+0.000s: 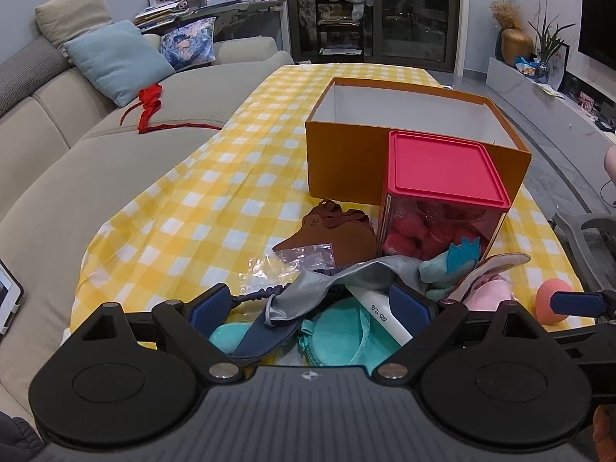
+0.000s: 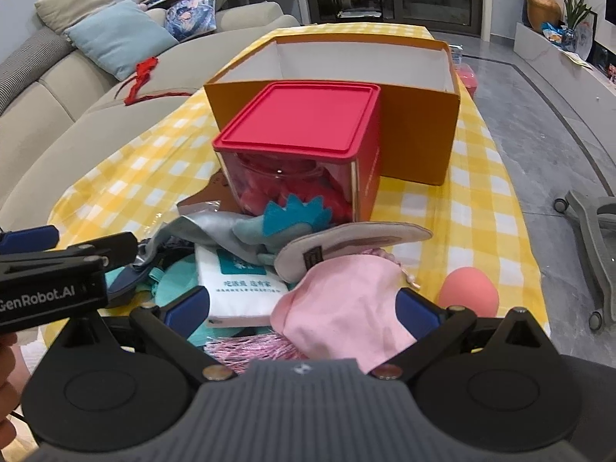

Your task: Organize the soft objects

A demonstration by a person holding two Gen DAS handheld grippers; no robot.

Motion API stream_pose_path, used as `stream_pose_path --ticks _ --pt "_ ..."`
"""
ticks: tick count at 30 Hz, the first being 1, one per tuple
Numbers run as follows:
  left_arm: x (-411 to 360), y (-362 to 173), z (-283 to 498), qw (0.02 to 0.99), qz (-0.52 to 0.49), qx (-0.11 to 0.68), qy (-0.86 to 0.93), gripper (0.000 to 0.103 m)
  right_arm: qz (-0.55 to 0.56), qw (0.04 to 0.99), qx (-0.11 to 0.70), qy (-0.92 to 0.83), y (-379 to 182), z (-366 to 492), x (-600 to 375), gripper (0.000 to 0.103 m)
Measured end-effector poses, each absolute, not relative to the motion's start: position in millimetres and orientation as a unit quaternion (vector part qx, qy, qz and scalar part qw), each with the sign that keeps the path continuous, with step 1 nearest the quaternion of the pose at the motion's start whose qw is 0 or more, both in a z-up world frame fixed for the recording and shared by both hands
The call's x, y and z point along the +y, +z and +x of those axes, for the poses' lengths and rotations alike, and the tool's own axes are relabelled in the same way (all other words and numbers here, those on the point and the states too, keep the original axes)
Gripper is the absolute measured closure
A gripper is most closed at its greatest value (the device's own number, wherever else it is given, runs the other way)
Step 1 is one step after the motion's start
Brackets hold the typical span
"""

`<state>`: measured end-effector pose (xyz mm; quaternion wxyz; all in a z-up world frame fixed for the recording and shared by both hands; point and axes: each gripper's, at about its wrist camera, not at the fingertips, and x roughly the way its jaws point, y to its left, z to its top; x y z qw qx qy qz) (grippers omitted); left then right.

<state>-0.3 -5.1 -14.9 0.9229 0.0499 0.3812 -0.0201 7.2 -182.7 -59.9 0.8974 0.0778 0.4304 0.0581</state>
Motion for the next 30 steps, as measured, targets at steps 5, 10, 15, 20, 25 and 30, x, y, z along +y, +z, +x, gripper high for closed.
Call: stream_pose_path --ticks 5,10,15,20,25,30 --pt "-5.8 -16.2 0.2 0.922 0.056 0.382 -0.018 0.000 0.080 0.893 0.441 0.050 -62.1 7.7 -183.7 0.002" --pt "-5.6 -16.8 0.3 0.922 0.057 0.383 -0.018 0.000 0.079 0.891 0.446 0.043 -62.8 8.3 -185.3 0.002" --pt "-4.3 -17.8 1.1 0.921 0.053 0.386 -0.018 0.000 0.076 0.891 0.447 0.036 -62.3 8.4 -186.4 0.002" --pt "-3.0 -18.1 1.7 0.919 0.049 0.390 -0.020 0.000 0.075 0.890 0.448 0.035 -62.5 8.9 -187.1 0.002" --pt "-4.5 -17.3 0.9 0.920 0.050 0.388 -0.021 0.000 0.076 0.890 0.449 0.035 -62.6 9.2 -186.5 0.002" --pt "-5.6 -17.6 1.3 0.919 0.051 0.390 -0.021 0.000 0.074 0.889 0.451 0.037 -62.7 8.9 -185.6 0.002"
